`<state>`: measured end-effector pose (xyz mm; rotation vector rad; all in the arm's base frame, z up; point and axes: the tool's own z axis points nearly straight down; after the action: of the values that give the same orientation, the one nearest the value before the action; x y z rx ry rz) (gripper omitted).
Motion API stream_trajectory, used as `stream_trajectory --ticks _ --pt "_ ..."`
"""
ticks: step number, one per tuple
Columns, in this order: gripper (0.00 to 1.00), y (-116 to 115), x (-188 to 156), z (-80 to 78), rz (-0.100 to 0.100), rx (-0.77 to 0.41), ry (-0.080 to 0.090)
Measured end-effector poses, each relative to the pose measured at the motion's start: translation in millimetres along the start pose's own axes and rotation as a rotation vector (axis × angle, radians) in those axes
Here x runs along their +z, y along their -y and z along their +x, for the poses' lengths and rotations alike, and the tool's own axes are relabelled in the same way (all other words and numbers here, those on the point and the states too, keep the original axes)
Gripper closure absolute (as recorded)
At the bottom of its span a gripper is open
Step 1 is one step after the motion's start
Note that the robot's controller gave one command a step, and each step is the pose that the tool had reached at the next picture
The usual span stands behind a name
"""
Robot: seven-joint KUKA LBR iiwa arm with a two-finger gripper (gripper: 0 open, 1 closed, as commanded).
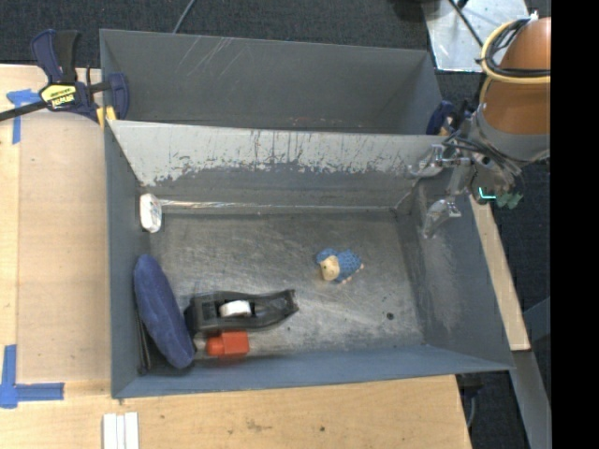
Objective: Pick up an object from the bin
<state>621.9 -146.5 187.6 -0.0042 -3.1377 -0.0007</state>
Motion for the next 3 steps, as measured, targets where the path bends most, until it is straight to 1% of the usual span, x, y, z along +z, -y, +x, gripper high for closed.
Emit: stream_trajectory --ticks 1,2,3 --pt "0.00 -102 87 -4.3 -0.004 0.037 0.001" --pt "0.00 -135 101 23.6 0.002 -0.052 0.029" --pt "0.00 -126 58 81.3 0.002 -0.164 0.007"
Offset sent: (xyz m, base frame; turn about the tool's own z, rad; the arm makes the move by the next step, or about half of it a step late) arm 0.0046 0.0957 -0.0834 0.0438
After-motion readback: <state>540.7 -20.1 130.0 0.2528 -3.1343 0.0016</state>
